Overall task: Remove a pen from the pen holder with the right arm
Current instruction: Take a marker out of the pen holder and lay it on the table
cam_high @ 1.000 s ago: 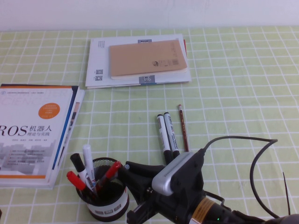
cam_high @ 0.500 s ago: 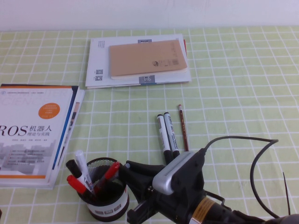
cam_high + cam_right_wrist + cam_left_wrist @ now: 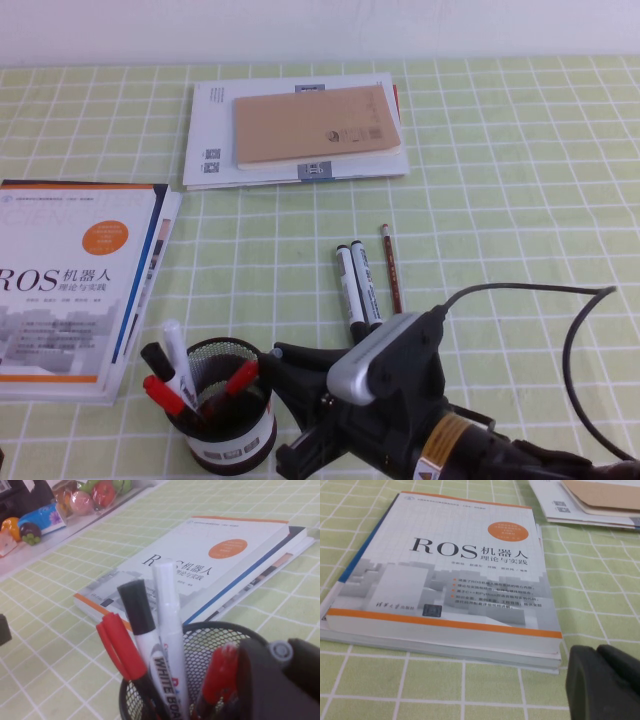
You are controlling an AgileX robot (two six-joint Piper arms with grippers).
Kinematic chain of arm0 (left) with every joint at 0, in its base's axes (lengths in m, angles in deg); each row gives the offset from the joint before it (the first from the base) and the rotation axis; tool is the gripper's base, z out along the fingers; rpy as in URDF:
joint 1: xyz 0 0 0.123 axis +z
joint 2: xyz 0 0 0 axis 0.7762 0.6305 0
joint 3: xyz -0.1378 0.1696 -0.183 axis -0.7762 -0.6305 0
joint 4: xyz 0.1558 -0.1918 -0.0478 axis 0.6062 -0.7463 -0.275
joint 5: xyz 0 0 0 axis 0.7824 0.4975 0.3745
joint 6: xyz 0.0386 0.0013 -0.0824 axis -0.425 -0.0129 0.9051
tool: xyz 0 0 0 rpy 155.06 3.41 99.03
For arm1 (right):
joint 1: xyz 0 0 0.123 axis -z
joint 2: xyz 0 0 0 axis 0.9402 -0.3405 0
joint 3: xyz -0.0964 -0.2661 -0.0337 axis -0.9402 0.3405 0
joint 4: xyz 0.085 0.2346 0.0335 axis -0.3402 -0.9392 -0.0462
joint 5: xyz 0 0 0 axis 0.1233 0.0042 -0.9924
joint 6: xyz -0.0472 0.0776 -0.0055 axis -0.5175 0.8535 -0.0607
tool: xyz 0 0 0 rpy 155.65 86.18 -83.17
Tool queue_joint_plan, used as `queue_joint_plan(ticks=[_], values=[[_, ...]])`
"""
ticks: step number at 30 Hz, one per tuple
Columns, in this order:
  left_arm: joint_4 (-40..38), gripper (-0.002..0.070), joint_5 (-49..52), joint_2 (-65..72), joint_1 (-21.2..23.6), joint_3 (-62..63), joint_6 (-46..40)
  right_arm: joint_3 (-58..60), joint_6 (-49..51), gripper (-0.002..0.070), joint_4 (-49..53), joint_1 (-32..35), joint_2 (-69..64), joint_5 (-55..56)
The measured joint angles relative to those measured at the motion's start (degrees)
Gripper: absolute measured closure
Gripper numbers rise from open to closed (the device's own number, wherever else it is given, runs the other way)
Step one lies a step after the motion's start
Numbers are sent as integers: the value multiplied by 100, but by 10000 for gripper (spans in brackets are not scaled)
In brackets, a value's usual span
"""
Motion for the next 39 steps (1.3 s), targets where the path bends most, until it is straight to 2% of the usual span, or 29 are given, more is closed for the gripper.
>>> queue_joint_plan(ticks=[17, 20, 26, 30, 34, 39], values=[[0, 683, 0, 0, 0, 0, 0, -11, -625, 631, -375, 0, 1796, -1459], [0, 683, 0, 0, 0, 0, 0, -156, -1016, 631, -608, 0, 2159, -2102], [0, 683, 0, 0, 0, 0, 0, -906, -2285, 631, -1404, 24, 2647, -4067], [0, 683, 0, 0, 0, 0, 0, -1487, -3097, 631, -1930, 384, 2689, -5388], [0, 683, 0, 0, 0, 0, 0, -1910, -3255, 631, -2033, 984, 2689, -6442], [0, 683, 0, 0, 0, 0, 0, -2348, -3215, 632, -1985, 1565, 2676, -7154]])
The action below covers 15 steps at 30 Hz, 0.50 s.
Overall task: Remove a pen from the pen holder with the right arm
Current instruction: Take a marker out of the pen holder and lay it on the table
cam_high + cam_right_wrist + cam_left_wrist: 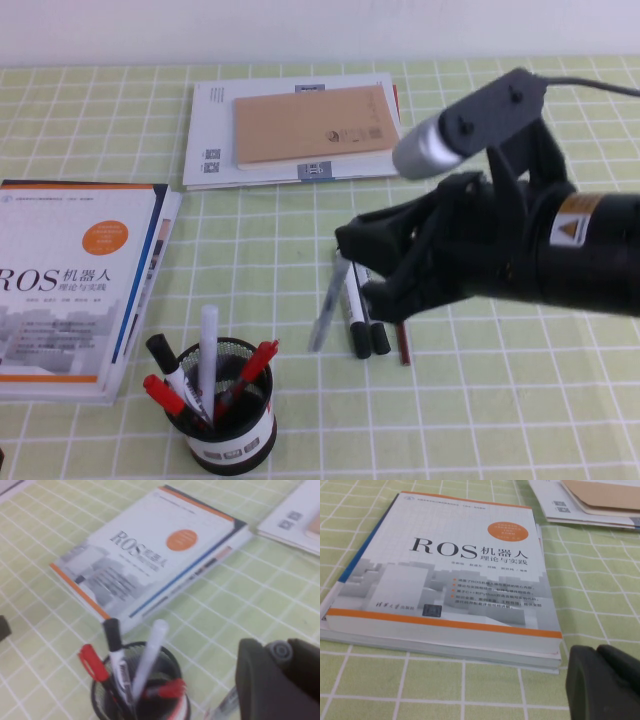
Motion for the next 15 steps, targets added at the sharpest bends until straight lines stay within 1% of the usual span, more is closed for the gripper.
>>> queue_joint_plan(ticks=[2, 9, 12, 15], values=[[0, 683, 0, 0, 0, 0, 0, -206, 213, 632, 150, 185, -79, -383], [0, 683, 0, 0, 0, 0, 0, -1356, 1490, 632, 1309, 680, -1065, -2483], [0, 683, 0, 0, 0, 0, 0, -1875, 1816, 632, 1657, 733, -1626, -2968], [0, 683, 0, 0, 0, 0, 0, -2448, 1950, 632, 1767, 756, -2192, -3286]])
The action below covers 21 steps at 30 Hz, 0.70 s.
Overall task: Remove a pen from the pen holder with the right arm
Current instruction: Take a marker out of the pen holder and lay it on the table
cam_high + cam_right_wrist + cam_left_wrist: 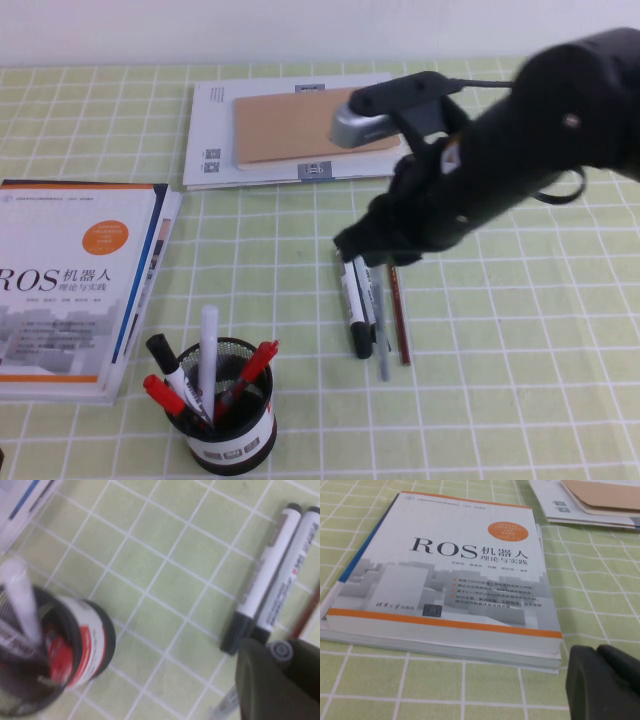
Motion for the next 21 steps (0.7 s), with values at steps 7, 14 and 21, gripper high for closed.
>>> queue_joint_plan(ticks=[7, 14, 21], values=[[0, 683, 0, 0, 0, 0, 0, -1704, 41, 632, -48, 48, -1534, -753], [0, 683, 0, 0, 0, 0, 0, -3101, 41, 632, -121, 258, -2739, -1288], [0, 683, 0, 0, 0, 0, 0, -3693, 41, 632, -181, 308, -3383, -1394]])
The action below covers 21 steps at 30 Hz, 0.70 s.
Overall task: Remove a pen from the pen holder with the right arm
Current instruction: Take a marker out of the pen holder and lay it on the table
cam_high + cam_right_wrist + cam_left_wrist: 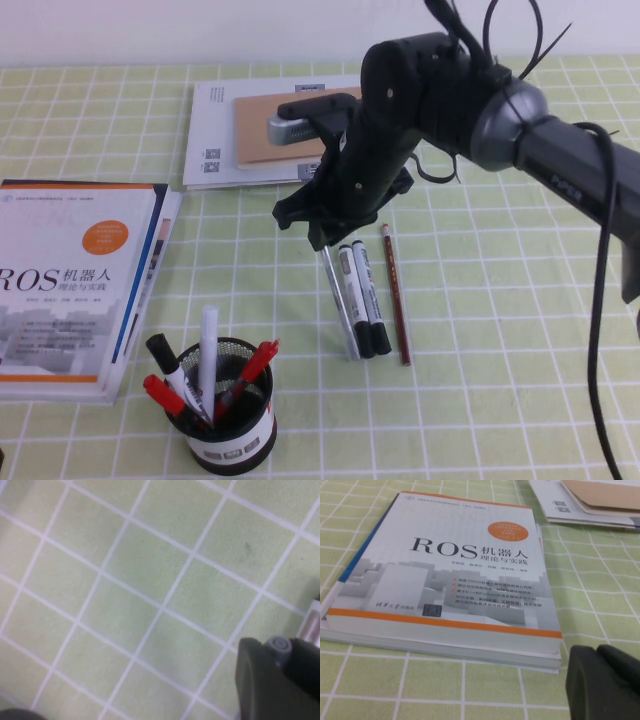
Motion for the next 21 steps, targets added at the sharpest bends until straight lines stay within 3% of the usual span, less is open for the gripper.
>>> queue_joint_plan(ticks=[16, 21], values=[[0, 683, 0, 0, 0, 0, 0, -52, 13, 630, -32, 119, -422, 260], [0, 683, 0, 0, 0, 0, 0, -52, 13, 573, -32, 119, -422, 313]])
